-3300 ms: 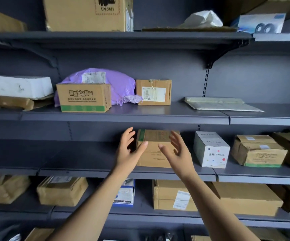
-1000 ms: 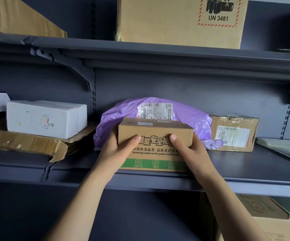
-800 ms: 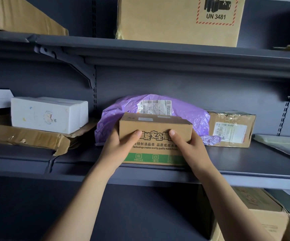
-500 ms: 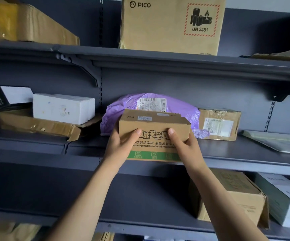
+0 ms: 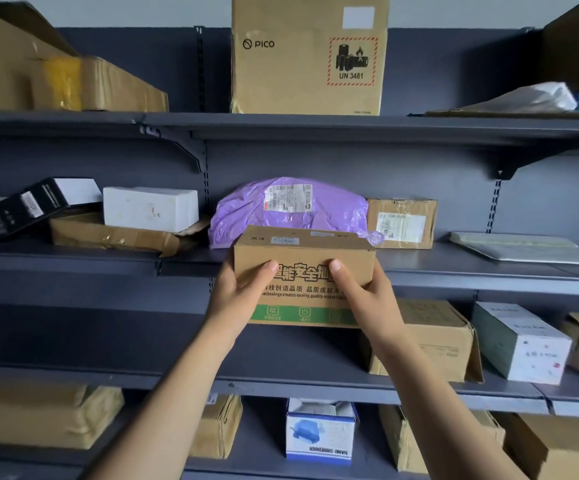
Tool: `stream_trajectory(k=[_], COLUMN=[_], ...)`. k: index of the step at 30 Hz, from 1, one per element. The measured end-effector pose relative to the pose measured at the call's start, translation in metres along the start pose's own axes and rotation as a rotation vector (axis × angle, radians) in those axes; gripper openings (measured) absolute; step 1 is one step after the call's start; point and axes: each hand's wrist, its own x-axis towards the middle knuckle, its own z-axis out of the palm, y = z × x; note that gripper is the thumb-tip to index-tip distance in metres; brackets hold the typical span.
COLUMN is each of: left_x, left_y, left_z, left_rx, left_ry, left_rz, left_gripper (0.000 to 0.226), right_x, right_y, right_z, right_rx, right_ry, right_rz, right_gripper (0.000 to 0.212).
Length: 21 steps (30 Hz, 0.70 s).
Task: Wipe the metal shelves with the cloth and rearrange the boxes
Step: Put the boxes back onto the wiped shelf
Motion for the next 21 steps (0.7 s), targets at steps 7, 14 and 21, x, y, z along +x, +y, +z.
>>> stream_trajectory(k=[7, 14, 21], left_x=[-0.064, -0.056, -0.012], left_y=[-0.028, -0.080, -0.134], left_z=[0.000, -0.008, -0.018], left_rx=[0.093, 0.201, 0.154], left_ry=[0.016, -0.091, -0.155], left_rz=[-0.266, -0.482, -0.548], left_gripper=[0.042, 0.086, 0.084], right_x=[-0.055, -0.057, -0.019], right_y=[0.051, 0.105, 0.160], right_z=[-0.011, -0.014, 0.002], right_rx=[-0.109, -0.130, -0.110], right_ry=[0.011, -0.024, -0.024], right_rz=[0.148, 0.252, 0.358], right_gripper=[0.051, 0.053, 0.036])
